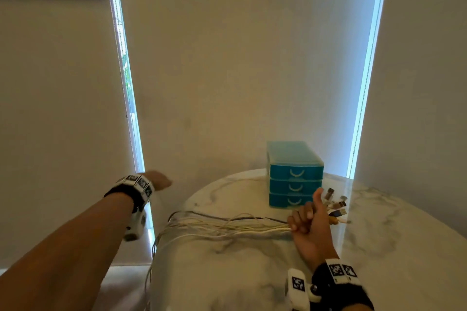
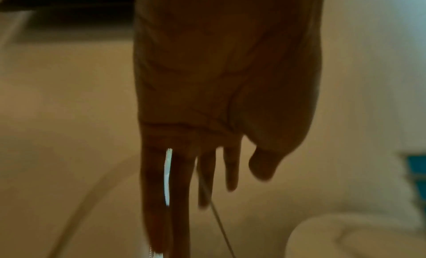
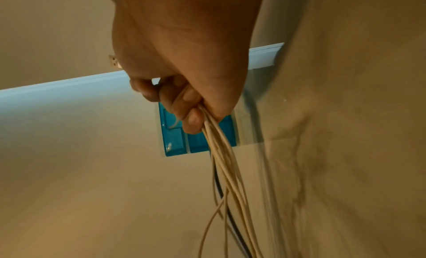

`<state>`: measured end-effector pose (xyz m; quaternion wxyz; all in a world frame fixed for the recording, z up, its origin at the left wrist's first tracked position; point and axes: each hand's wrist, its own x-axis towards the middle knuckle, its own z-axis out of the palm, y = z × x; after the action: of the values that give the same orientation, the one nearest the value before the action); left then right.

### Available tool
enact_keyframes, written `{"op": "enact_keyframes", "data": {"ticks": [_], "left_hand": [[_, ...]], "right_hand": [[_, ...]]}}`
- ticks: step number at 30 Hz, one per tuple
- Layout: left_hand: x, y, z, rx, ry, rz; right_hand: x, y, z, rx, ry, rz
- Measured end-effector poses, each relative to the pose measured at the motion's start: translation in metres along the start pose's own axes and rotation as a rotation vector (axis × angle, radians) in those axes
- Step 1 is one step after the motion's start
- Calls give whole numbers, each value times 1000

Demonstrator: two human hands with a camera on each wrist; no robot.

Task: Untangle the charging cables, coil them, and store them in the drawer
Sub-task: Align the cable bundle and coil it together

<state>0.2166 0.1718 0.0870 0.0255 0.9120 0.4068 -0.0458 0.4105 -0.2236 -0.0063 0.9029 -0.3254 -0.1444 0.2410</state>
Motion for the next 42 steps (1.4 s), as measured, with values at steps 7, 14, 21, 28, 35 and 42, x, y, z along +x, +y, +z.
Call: {"op": "enact_keyframes", "data": {"ticks": [7,14,21,28,35,42], "left_hand": [[-31,25,7,-96,-39,143],[-123,207,20,-18,9,829],[-103,214,46,-185,-266,721],[-67,117,29,-255,-295,621],[-51,53,7,-224,-159,471],[-66,117,-86,-238,421,499]], "right_hand": [[1,3,11,37,-95,12],[-6,-7,24,84,-164,66],[-5,-32,6,184,-211,84],[-1,-49,-4,278,-132,47],[-7,-72,0,200,-132,2],[-18,-111,25,-234,26,-225]]}}
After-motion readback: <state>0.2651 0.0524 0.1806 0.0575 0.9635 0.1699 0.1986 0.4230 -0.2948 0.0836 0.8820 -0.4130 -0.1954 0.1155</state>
